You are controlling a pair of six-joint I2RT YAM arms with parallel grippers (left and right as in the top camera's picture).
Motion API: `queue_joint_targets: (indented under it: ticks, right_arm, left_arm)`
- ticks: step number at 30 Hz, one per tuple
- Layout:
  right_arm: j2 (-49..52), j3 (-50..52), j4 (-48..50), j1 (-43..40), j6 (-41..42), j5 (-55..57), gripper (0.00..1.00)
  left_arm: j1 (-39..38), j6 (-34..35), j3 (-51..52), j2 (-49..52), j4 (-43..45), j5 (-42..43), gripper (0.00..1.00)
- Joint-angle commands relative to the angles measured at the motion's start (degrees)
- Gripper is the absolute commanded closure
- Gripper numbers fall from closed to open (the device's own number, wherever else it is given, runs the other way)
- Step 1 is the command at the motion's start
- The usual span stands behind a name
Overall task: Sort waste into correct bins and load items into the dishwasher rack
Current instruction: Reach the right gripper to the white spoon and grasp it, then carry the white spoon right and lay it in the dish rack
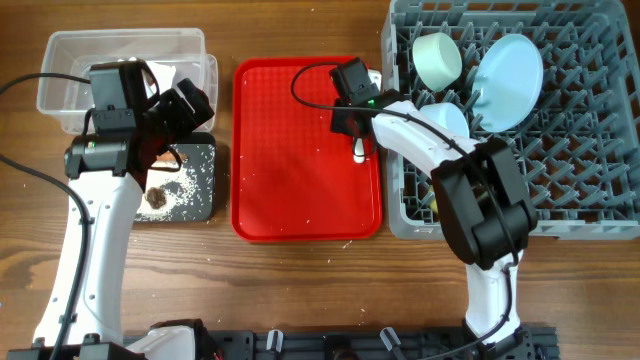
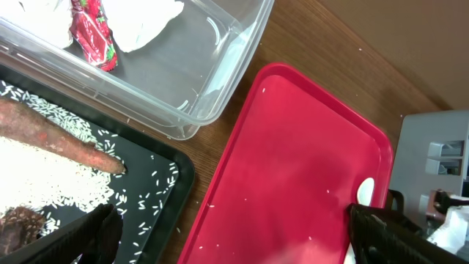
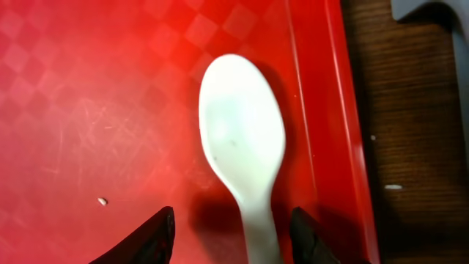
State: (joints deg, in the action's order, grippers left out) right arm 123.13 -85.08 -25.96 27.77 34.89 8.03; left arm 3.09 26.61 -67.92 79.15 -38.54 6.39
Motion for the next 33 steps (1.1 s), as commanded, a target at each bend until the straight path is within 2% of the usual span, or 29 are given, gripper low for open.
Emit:
queue_joint_targets:
  ticks: [1,4,5,10,14,16,25,29,33]
  right_arm:
    - [0.8,0.2,-0.4,0.0,1.3,2.3,0.54]
    - [1.2,0.2,-1.6,0.0,1.3,1.0,0.6]
    - [1.4,0.2,-2.5,0.0,1.3,-1.3,0.73]
    - [1.4,0.2,-5.9,0.0,3.3,-5.6,0.96]
    - [1.4,0.1,-5.2,0.0,4.0,-8.5,0.96]
    - [1.4,-0.5,-4.9,0.0,1.8,-11.0,0.96]
    - [0.4,-2.5,-6.9,0.0,0.8,-9.2,0.96]
    - [-7.5,-4.7,-8.7,0.0,-3.4,-9.2,0.96]
    - [-23.9,-4.9,-13.2,-2.3,-3.5,-6.1,0.96]
  left_arm:
    - [-0.2,-0.9,-0.3,-0.6,0.2,0.6,0.0]
    - [-0.2,-0.9,-0.3,-0.6,0.2,0.6,0.0]
    - [-0.2,-0.9,-0.3,-0.6,0.2,0.6,0.0]
    - [-0.2,-0.9,-0.3,-0.6,0.2,0.6,0.0]
    - [-0.2,-0.9,-0.3,-0.6,0.2,0.6,0.0]
    - [-0.2,-0.9,-0.3,-0.6,0.2,0.6,0.0]
    - [-0.2,-0.9,-0.3,-0.6,0.2,0.6,0.0]
    - [-0.2,-0.9,-0.3,-0.6,0.2,0.6,0.0]
    - [-0.2,-0.9,-0.3,-0.6,0.2,0.6,0.0]
